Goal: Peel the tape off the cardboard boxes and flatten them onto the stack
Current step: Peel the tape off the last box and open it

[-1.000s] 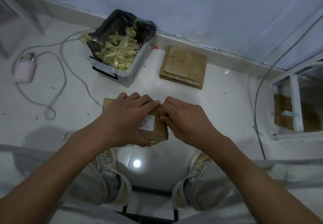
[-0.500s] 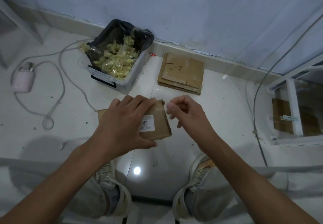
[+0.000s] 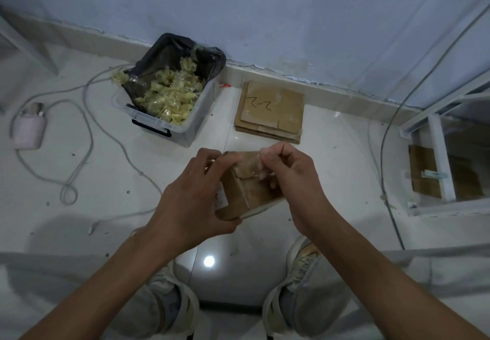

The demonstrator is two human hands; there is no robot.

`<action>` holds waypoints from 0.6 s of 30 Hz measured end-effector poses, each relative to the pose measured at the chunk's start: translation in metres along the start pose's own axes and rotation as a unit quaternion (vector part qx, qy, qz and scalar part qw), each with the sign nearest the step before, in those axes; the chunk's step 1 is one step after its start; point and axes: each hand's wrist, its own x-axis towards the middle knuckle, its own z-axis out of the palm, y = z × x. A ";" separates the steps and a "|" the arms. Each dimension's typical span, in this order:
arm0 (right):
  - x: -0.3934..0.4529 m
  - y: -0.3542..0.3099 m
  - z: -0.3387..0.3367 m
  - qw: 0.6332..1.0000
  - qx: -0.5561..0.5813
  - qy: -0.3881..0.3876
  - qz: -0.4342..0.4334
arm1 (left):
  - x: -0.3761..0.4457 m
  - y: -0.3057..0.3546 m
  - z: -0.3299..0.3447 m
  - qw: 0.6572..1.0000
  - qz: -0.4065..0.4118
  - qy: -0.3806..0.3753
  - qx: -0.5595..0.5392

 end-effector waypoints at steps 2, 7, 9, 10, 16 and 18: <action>-0.001 -0.001 0.000 1.000 0.009 0.000 0.003 | 0.001 -0.001 -0.001 1.000 0.004 0.004 -0.001; 0.007 -0.006 -0.019 0.996 0.048 0.076 0.016 | 0.002 -0.004 -0.003 0.999 0.014 0.019 -0.034; 0.011 -0.007 -0.025 0.995 0.009 0.099 0.005 | 0.003 -0.004 -0.006 0.999 0.014 0.020 -0.041; 0.012 -0.008 -0.027 0.994 -0.022 0.104 -0.006 | 0.005 -0.004 -0.007 0.999 0.016 0.019 -0.036; 0.014 -0.013 -0.021 0.990 -0.097 0.079 -0.063 | 0.006 -0.009 -0.012 1.000 0.024 0.016 -0.003; 0.011 -0.014 -0.019 0.991 -0.082 0.076 -0.070 | 0.006 -0.009 -0.013 1.000 0.021 0.017 0.012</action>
